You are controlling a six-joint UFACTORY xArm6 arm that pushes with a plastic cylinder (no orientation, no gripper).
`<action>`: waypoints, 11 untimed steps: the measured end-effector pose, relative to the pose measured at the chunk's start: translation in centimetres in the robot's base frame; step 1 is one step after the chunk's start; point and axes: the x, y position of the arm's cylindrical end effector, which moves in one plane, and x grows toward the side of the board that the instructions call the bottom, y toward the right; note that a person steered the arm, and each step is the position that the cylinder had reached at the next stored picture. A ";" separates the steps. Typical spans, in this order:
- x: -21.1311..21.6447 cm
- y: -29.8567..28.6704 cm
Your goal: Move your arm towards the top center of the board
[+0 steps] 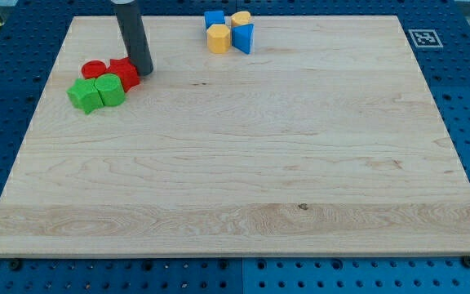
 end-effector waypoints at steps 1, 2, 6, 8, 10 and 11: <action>-2.4 -3.1; -5.2 -5.1; -13.9 -1.7; -12.9 5.2; -12.2 4.6; -13.0 4.4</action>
